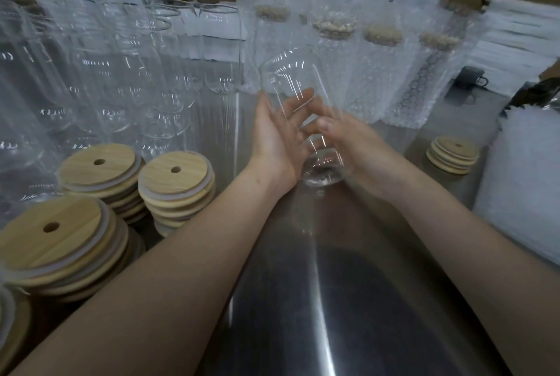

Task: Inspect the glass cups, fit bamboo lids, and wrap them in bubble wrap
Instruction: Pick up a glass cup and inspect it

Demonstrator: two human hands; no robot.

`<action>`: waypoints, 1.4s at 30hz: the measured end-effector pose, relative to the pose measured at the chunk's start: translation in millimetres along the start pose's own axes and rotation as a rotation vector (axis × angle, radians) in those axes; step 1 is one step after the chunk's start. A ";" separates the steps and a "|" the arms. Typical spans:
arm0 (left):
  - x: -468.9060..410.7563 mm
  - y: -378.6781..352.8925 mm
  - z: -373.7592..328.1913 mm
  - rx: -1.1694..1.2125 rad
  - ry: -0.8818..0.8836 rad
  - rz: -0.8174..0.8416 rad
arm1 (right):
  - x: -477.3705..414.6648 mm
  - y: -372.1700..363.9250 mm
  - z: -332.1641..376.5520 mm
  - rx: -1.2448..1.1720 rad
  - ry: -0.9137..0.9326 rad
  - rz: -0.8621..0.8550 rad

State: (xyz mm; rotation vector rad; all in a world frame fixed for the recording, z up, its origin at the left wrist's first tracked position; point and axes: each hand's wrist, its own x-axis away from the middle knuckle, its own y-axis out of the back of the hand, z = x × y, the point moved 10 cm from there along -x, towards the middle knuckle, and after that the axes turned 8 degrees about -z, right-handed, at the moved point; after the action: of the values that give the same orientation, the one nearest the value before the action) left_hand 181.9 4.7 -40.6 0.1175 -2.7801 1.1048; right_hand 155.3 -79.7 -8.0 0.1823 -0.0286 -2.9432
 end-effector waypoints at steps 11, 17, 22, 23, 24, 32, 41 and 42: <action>-0.3 -10.6 4.7 0.129 0.030 0.041 | 6.0 9.5 20.9 0.324 0.214 -0.324; 4.4 -9.7 6.2 0.089 0.038 -0.010 | 10.6 16.1 32.0 0.717 0.369 -0.505; 6.5 -11.4 7.3 0.039 0.014 -0.037 | 16.6 13.1 40.9 0.902 0.451 -0.586; 7.9 -12.4 6.9 0.026 0.002 -0.032 | 17.5 12.9 41.8 0.925 0.453 -0.595; 9.6 -14.2 6.2 0.015 -0.009 -0.022 | 18.2 13.2 42.3 0.943 0.451 -0.604; 19.5 -18.9 -1.8 -0.197 -0.170 0.018 | 16.0 14.6 39.5 0.949 0.426 -0.552; 32.3 -15.2 -29.7 -0.467 -0.533 -0.084 | 8.6 29.2 43.5 0.105 0.314 -0.328; 34.6 -16.2 -31.6 -0.516 -0.578 -0.083 | 8.1 29.6 44.6 0.053 0.305 -0.327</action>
State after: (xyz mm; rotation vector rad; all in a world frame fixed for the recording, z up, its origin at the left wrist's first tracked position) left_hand 153.2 14.1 -1.2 0.5606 -3.4173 0.3304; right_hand 147.5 -110.0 36.2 0.7032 -0.0364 -3.2003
